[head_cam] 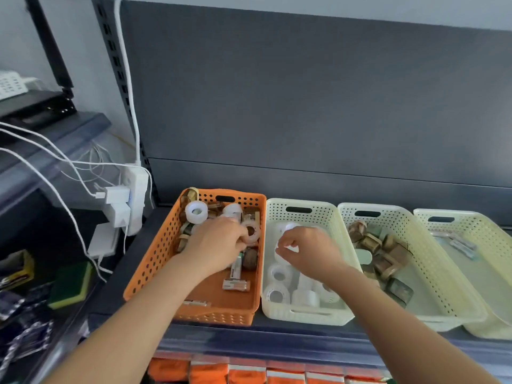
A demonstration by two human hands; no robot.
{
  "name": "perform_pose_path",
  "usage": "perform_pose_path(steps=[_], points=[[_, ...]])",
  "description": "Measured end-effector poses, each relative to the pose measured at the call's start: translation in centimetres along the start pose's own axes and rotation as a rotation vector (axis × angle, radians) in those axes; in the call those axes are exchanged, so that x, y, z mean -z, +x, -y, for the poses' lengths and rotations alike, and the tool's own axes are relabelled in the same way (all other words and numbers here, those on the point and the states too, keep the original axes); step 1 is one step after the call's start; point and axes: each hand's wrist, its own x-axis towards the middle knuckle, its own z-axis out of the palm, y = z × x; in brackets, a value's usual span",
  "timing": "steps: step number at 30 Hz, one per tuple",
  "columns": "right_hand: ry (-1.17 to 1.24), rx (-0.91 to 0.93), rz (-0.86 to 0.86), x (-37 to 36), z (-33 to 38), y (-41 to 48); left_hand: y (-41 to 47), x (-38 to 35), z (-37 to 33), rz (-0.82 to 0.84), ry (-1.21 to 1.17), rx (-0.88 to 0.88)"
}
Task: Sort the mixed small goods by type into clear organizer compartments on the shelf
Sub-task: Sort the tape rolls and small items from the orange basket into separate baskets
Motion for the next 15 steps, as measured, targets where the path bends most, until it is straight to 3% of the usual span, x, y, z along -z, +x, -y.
perform_pose_path(steps=[3, 5, 8, 11, 15], points=[[0.016, 0.162, -0.008, -1.1, 3.1, 1.9, -1.6, 1.2, 3.7, 0.294, 0.119, 0.208], [-0.038, 0.210, 0.014, -1.3, 3.9, 2.3, -2.1, 1.2, 4.4, 0.465, 0.180, 0.255], [-0.330, 0.249, 0.158, -1.9, 4.6, 2.9, -2.7, 0.9, 4.8, 0.637, 0.204, 0.295], [-0.595, 0.246, 0.255, -3.2, 6.2, 3.8, -3.7, 0.5, 6.0, 0.742, 0.165, 0.353], [-0.715, 0.233, 0.280, -4.7, 7.1, 4.3, -4.4, -0.5, 6.4, 0.703, 0.199, 0.301]])
